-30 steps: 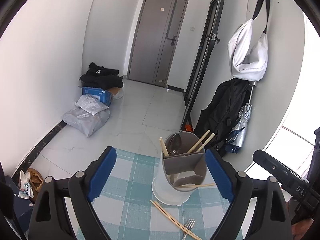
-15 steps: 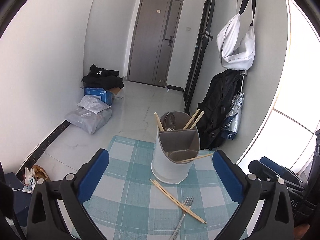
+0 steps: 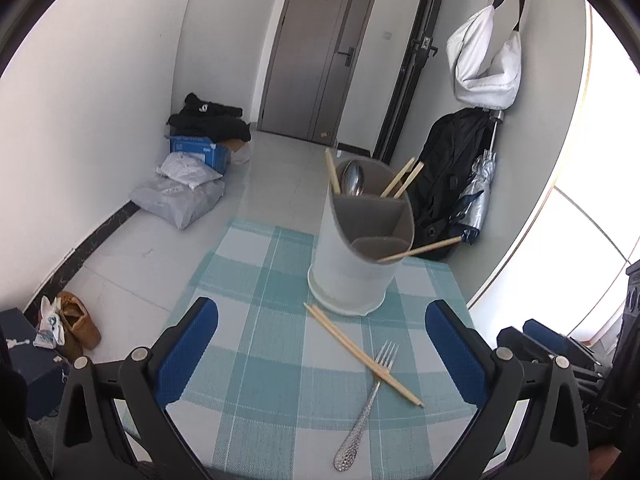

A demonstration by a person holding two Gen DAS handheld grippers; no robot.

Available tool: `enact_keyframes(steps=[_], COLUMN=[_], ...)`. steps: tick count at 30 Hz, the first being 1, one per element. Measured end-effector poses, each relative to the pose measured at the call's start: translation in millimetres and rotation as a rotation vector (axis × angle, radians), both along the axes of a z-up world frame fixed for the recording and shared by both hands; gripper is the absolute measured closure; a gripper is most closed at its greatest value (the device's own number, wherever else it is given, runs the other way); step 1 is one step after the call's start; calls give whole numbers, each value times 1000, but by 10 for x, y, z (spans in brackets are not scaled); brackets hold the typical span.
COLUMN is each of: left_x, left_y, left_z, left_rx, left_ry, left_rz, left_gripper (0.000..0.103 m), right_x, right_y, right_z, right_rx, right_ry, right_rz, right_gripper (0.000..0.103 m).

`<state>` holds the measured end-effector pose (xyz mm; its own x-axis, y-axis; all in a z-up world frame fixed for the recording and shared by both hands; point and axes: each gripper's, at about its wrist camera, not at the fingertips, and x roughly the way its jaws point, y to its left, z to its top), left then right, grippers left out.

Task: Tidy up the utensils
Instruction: 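Lower the right gripper onto the silver fork and pinch it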

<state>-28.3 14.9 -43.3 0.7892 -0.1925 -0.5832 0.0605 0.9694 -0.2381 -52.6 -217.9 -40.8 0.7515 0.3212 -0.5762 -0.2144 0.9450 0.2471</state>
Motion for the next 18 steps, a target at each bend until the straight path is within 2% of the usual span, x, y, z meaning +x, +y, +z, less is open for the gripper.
enact_keyframes(steps=[3, 5, 8, 12, 16, 18], left_x=[79, 96, 107, 167, 272, 319], left_y=[-14, -58, -134, -103, -10, 28], left_z=[-203, -276, -354, -448, -503, -521], left_rx=[-30, -42, 12, -24, -61, -79], left_ry=[97, 124, 149, 203, 253, 273], left_rz=[-10, -38, -73, -87, -70, -58], left_gripper=[1, 1, 1, 1, 1, 1], right_x=[30, 64, 131, 248, 397, 477], right_y=[2, 24, 65, 92, 92, 99], right_z=[-146, -251, -402, -598, -745, -804], right_rx=[-3, -25, -43, -56, -18, 2], right_ry=[44, 82, 154, 230, 304, 338], right_rz=[-4, -2, 11, 11, 11, 11], right_gripper=[16, 16, 16, 18, 27, 35])
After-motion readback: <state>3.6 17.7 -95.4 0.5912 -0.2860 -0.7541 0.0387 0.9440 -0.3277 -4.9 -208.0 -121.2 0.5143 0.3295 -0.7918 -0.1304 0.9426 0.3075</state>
